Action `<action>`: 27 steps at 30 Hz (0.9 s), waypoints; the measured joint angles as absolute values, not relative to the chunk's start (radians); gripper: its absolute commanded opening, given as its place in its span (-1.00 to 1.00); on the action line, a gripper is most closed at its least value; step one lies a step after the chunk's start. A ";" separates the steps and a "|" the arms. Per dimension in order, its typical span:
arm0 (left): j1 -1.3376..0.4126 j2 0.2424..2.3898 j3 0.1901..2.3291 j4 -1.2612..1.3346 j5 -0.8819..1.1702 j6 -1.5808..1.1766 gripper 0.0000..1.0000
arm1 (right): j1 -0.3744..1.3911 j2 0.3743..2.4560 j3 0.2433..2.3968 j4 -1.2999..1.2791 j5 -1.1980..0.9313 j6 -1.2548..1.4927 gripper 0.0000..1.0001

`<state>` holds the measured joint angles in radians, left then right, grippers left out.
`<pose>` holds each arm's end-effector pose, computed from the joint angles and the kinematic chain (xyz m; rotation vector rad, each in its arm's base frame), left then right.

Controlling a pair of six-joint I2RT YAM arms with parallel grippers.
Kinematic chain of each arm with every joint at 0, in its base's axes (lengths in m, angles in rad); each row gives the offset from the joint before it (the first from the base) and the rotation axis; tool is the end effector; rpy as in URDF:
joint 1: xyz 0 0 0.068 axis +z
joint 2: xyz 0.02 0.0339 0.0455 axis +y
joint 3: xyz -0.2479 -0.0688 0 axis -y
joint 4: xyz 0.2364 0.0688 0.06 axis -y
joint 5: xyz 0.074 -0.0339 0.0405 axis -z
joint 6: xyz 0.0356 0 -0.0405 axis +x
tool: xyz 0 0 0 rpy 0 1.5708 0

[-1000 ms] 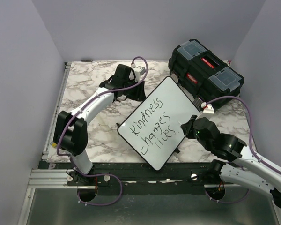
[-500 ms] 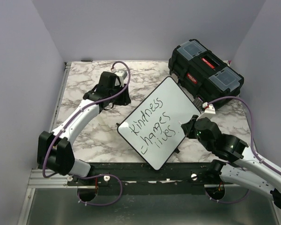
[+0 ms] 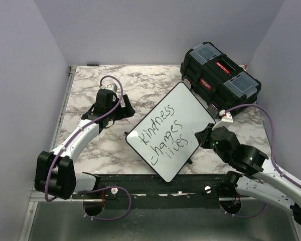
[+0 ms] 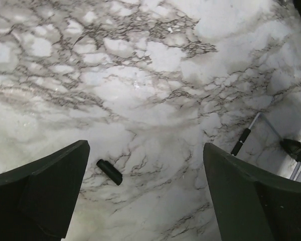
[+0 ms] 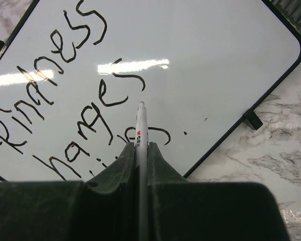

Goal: Write a sentence on the whiteboard
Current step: Write a sentence on the whiteboard, then close the whiteboard marker at the center of the board.

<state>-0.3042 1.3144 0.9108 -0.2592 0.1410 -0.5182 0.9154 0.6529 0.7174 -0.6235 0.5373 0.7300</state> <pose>0.2697 -0.0899 0.2484 -0.1664 2.2892 -0.5959 0.1021 0.1029 0.2837 0.1216 2.0705 0.4486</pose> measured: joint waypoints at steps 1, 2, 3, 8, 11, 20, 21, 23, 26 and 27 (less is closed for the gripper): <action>-0.290 1.294 0.886 -0.257 0.130 -0.540 0.95 | 0.915 0.649 0.717 -0.624 0.537 0.732 -0.99; -0.285 1.282 0.872 -0.264 0.123 -0.552 0.89 | 0.915 0.646 0.717 -0.624 0.537 0.732 -0.99; -0.281 1.269 0.866 -0.279 0.114 -0.568 0.81 | 0.915 0.645 0.717 -0.624 0.537 0.733 -0.99; -0.281 1.258 0.867 -0.325 0.058 -0.630 0.63 | 0.915 0.645 0.717 -0.624 0.537 0.733 -0.99; -0.284 1.265 0.866 -0.386 0.006 -0.683 0.48 | 0.915 0.648 0.717 -0.623 0.537 0.733 -0.99; -0.313 1.354 0.843 -0.457 -0.083 -0.827 0.41 | 0.915 0.657 0.717 -0.623 0.537 0.733 -0.99; -0.316 1.373 0.843 -0.458 -0.086 -0.837 0.41 | 0.915 0.657 0.717 -0.623 0.537 0.733 -0.99; -0.322 1.407 0.843 -0.459 -0.086 -0.855 0.41 | 0.915 0.657 0.717 -0.623 0.537 0.733 -0.99; -0.336 1.450 0.843 -0.460 -0.087 -0.885 0.39 | 0.915 0.659 0.717 -0.623 0.537 0.733 -0.99; -0.340 1.458 0.843 -0.460 -0.087 -0.892 0.39 | 0.915 0.659 0.717 -0.623 0.537 0.733 -0.99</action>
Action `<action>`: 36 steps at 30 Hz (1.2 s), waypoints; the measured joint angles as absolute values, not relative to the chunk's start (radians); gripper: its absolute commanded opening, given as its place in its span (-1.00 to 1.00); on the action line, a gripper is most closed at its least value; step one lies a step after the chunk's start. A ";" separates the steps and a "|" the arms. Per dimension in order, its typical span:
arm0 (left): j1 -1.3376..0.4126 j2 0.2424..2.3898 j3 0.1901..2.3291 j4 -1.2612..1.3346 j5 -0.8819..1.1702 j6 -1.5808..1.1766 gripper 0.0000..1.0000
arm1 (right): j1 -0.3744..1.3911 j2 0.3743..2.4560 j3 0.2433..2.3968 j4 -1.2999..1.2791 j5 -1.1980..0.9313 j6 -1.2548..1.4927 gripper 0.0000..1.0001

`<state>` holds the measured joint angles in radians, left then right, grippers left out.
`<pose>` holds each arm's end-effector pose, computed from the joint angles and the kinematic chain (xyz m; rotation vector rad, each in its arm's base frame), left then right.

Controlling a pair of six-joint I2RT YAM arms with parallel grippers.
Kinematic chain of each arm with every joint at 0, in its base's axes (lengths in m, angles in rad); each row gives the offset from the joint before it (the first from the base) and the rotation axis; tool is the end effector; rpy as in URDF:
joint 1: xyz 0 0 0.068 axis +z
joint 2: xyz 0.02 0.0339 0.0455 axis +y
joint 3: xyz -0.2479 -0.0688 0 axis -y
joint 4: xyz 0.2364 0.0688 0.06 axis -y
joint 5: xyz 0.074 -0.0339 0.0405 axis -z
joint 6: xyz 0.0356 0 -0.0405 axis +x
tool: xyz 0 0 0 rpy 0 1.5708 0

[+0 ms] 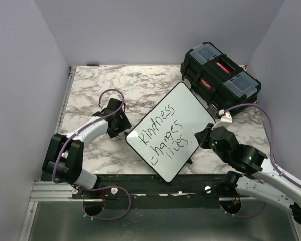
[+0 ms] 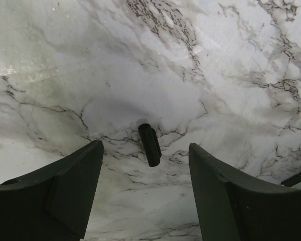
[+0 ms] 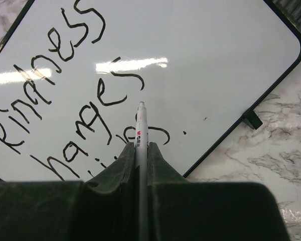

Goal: Write a sentence on the whiteboard
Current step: Close the whiteboard marker at the center of the board.

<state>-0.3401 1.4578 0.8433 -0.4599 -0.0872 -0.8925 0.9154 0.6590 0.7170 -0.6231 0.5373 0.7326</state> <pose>0.2574 -0.0878 0.1763 -0.7570 2.5625 -0.2963 0.1027 0.1037 0.2829 0.1223 2.0751 0.4452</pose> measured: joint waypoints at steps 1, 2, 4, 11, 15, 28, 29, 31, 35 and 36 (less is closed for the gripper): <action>-0.345 1.469 0.845 -0.462 -0.088 -0.905 0.39 | 0.915 0.659 0.717 -0.623 0.537 0.733 -0.99; -0.349 1.477 0.847 -0.464 -0.088 -0.911 0.39 | 0.915 0.660 0.717 -0.623 0.537 0.733 -0.99; -0.356 1.496 0.857 -0.473 -0.091 -0.931 0.37 | 0.915 0.661 0.717 -0.623 0.537 0.733 -0.99; -0.392 1.533 0.876 -0.515 -0.120 -1.011 0.24 | 0.915 0.661 0.717 -0.623 0.537 0.733 -0.99; -0.403 1.562 0.887 -0.540 -0.138 -1.044 0.17 | 0.915 0.661 0.717 -0.623 0.537 0.733 -0.99; -0.432 1.655 0.977 -0.594 -0.181 -1.090 -0.39 | 0.915 0.652 0.717 -0.622 0.537 0.732 -0.99; -0.432 1.657 0.979 -0.595 -0.183 -1.091 -0.45 | 0.915 0.651 0.717 -0.622 0.537 0.732 -0.99; -0.434 1.657 0.979 -0.595 -0.184 -1.093 -0.62 | 0.915 0.651 0.717 -0.622 0.537 0.732 -0.99; -0.434 1.658 0.975 -0.586 -0.182 -1.090 -1.00 | 0.915 0.648 0.717 -0.622 0.537 0.733 -0.99; -0.434 1.658 0.974 -0.582 -0.181 -1.086 -1.00 | 0.915 0.647 0.717 -0.622 0.537 0.732 -0.99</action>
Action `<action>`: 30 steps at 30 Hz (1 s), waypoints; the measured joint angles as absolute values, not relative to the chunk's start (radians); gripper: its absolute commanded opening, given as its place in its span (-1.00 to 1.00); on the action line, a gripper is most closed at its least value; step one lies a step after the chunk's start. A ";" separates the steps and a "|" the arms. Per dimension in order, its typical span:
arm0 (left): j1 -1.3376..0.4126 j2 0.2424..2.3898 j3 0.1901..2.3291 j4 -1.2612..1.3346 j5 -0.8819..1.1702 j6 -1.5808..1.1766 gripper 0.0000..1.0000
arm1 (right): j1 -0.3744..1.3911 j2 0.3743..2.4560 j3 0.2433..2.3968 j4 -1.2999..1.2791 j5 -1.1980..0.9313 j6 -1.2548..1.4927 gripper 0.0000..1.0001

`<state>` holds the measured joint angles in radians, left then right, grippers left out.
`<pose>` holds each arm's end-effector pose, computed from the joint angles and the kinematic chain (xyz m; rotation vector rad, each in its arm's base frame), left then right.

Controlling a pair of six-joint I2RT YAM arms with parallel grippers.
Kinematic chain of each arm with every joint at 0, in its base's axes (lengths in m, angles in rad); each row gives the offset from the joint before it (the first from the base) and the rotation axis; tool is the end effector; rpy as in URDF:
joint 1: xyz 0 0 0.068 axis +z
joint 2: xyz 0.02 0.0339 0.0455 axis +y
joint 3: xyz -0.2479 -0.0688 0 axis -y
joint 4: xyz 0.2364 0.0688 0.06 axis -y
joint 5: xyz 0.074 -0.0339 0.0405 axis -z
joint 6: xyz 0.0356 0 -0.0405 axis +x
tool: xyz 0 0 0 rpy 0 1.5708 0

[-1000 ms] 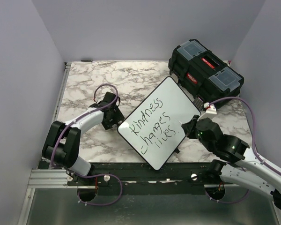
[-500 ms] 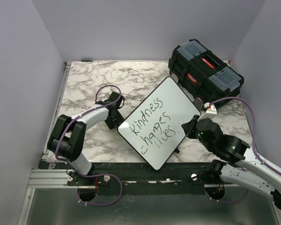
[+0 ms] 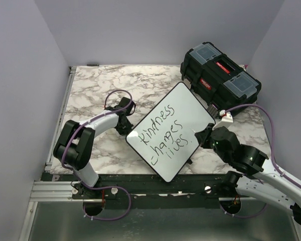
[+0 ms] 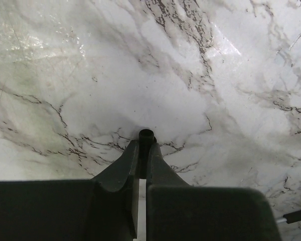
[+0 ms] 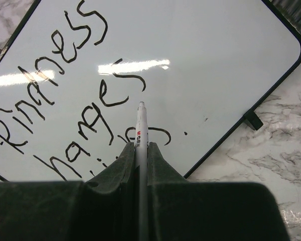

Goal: Write a sentence on the whiteboard
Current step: Close the whiteboard marker at the center of the board.

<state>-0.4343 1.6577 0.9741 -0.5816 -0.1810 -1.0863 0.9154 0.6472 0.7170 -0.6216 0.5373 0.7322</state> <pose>0.2708 -0.1185 0.1537 -0.9320 2.6349 -0.1128 0.1016 0.1022 0.2845 0.1262 2.0651 0.4558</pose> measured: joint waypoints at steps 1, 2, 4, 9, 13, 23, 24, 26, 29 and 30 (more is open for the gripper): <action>-0.434 1.657 0.974 -0.578 -0.180 -1.082 -1.00 | 0.915 0.647 0.717 -0.622 0.537 0.732 -0.99; -0.434 1.657 0.973 -0.575 -0.180 -1.077 -1.00 | 0.915 0.647 0.717 -0.622 0.537 0.732 -0.99; -0.434 1.652 0.969 -0.567 -0.179 -1.066 -1.00 | 0.915 0.647 0.717 -0.622 0.537 0.732 -0.99; -0.434 1.620 0.940 -0.549 -0.180 -0.997 -1.00 | 0.915 0.627 0.717 -0.617 0.521 0.723 -0.99; -0.432 1.548 0.926 -0.557 -0.186 -0.918 -1.00 | 0.915 0.598 0.717 -0.603 0.492 0.705 -0.99; -0.412 1.234 0.923 -0.558 -0.240 -0.677 -1.00 | 0.915 0.663 0.787 -0.577 0.401 0.637 -0.99; -0.406 1.197 0.923 -0.559 -0.249 -0.651 -1.00 | 0.915 0.671 0.798 -0.570 0.392 0.629 -0.99; -0.393 1.115 0.923 -0.555 -0.259 -0.585 -1.00 | 0.915 0.685 0.820 -0.562 0.370 0.614 -0.99; -0.381 1.010 0.923 -0.534 -0.255 -0.474 -1.00 | 0.915 0.706 0.856 -0.548 0.335 0.590 -0.99; -0.381 0.982 0.924 -0.525 -0.249 -0.430 -1.00 | 0.915 0.715 0.870 -0.544 0.321 0.581 -0.99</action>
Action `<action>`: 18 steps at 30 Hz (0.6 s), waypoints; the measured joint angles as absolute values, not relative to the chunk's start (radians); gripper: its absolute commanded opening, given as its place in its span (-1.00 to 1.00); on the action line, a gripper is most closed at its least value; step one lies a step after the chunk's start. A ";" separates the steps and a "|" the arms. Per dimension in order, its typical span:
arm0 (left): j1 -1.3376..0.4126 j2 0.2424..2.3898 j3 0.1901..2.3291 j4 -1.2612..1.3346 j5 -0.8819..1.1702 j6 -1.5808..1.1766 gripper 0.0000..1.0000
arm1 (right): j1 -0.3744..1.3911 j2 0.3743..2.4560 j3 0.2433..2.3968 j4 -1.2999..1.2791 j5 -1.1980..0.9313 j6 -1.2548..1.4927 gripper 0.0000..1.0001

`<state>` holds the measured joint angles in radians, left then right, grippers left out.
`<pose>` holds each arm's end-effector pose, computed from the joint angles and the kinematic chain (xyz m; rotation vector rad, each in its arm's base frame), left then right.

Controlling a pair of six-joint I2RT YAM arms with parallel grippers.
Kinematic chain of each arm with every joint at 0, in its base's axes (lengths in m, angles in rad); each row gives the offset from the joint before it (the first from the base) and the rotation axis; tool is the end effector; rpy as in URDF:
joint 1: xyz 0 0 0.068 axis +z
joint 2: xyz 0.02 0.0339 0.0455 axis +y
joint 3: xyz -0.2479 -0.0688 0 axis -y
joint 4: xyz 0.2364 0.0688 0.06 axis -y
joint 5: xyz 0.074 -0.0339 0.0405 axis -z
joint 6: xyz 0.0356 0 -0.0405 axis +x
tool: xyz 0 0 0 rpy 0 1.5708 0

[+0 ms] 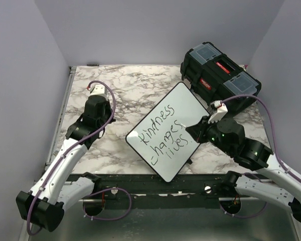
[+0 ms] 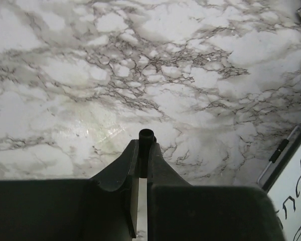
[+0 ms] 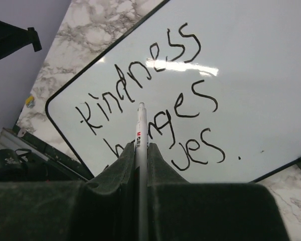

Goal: Write a sentence on the whiteboard
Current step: Close the whiteboard marker at the center of the board.

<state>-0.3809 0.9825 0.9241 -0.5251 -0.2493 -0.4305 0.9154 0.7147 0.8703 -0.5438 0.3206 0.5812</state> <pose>0.2005 -0.0708 0.3060 -0.1970 2.1321 -0.2077 0.1044 0.1175 0.3311 -0.1178 1.9960 0.6726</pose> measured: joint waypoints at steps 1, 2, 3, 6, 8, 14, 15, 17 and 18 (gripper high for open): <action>-0.381 0.963 0.926 -0.519 -0.242 -0.402 -1.00 | 0.915 0.724 0.884 -0.539 0.307 0.573 -0.99; -0.381 0.945 0.933 -0.519 -0.228 -0.361 -1.00 | 0.915 0.734 0.897 -0.534 0.290 0.565 -0.99; -0.381 0.935 0.945 -0.520 -0.209 -0.326 -1.00 | 0.915 0.744 0.908 -0.527 0.273 0.557 -0.99; -0.381 0.937 1.007 -0.537 -0.109 -0.216 -1.00 | 0.915 0.767 0.930 -0.510 0.228 0.538 -0.99; -0.381 0.943 1.051 -0.563 -0.029 -0.161 -1.00 | 0.915 0.774 0.933 -0.496 0.199 0.526 -0.99; -0.391 0.915 1.099 -0.567 0.239 -0.067 -1.00 | 0.915 0.794 0.939 -0.473 0.107 0.493 -0.99; -0.401 0.902 1.099 -0.564 0.284 -0.052 -1.00 | 0.915 0.799 0.944 -0.470 0.086 0.487 -0.99; -0.423 0.882 1.104 -0.564 0.374 -0.017 -1.00 | 0.915 0.806 0.952 -0.458 0.044 0.472 -0.99; -0.428 0.880 1.107 -0.566 0.408 -0.004 -1.00 | 0.915 0.810 0.957 -0.453 0.025 0.466 -0.99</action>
<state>-0.4282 0.8803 1.1072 -0.5655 0.4084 -0.0040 0.9154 0.8097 0.9569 -0.4530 0.0246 0.4664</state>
